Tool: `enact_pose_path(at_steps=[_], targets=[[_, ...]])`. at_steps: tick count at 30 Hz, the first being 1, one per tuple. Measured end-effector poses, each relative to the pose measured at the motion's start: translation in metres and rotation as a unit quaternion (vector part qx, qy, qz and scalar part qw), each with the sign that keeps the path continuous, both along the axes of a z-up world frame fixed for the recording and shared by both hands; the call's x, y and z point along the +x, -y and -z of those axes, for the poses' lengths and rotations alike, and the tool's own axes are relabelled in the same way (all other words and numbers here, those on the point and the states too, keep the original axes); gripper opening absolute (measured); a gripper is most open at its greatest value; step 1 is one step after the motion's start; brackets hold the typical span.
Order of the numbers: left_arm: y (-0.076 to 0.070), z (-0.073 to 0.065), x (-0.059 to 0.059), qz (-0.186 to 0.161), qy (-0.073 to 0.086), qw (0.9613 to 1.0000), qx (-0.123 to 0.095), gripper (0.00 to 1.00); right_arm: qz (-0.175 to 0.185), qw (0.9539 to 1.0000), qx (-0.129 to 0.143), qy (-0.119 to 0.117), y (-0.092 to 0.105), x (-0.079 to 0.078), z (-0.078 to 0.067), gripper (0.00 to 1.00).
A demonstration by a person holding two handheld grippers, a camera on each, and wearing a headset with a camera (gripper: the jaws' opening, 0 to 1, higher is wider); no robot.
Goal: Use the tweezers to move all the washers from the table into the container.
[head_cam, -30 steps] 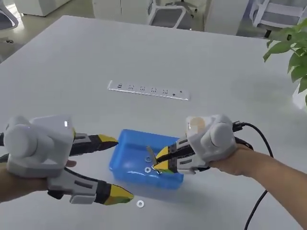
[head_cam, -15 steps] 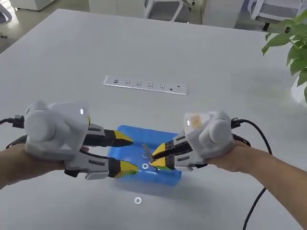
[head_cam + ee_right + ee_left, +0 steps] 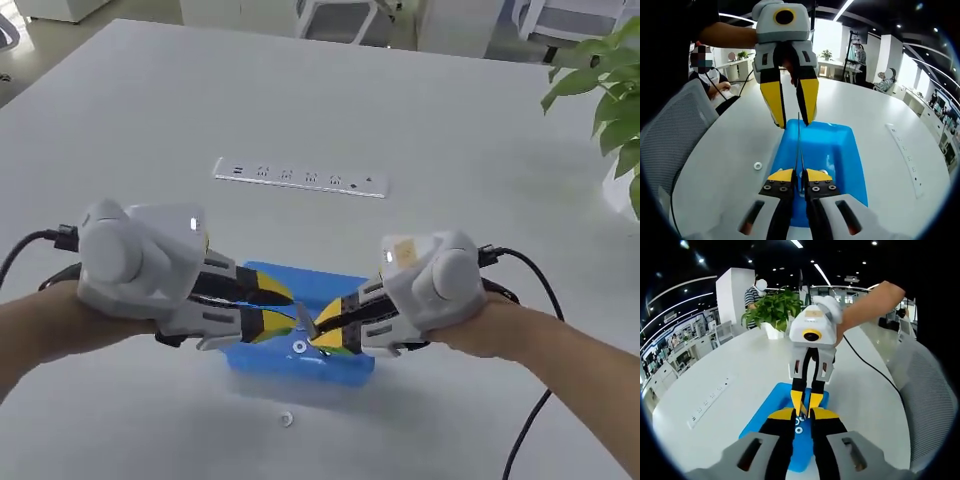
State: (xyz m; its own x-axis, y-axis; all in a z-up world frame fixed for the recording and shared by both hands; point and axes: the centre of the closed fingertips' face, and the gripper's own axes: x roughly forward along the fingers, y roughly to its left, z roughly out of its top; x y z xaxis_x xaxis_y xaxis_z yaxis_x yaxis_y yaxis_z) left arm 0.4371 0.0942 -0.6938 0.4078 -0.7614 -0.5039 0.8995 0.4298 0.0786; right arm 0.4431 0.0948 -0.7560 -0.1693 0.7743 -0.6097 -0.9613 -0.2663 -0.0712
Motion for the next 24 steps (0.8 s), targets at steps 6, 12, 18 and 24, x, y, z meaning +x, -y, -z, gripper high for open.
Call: enact_pose_path(at_steps=[6, 12, 18, 24], targets=[[0.005, -0.001, 0.001, 0.011, 0.005, 0.9999, 0.002, 0.11, 0.0, 1.0, 0.0, 0.004, 0.001, 0.0, 0.0, 0.08], [0.007, -0.001, 0.003, 0.017, 0.012, 0.9998, 0.007, 0.07, -0.003, 1.0, 0.0, 0.007, 0.002, 0.0, 0.0, 0.08], [0.01, -0.002, 0.003, 0.024, 0.013, 0.9996, 0.007, 0.06, -0.002, 1.0, -0.001, 0.006, 0.003, 0.0, 0.0, 0.08], [0.012, -0.002, 0.003, 0.031, 0.014, 0.9994, 0.01, 0.05, -0.003, 1.0, -0.004, 0.008, 0.003, 0.001, 0.001, 0.09]])
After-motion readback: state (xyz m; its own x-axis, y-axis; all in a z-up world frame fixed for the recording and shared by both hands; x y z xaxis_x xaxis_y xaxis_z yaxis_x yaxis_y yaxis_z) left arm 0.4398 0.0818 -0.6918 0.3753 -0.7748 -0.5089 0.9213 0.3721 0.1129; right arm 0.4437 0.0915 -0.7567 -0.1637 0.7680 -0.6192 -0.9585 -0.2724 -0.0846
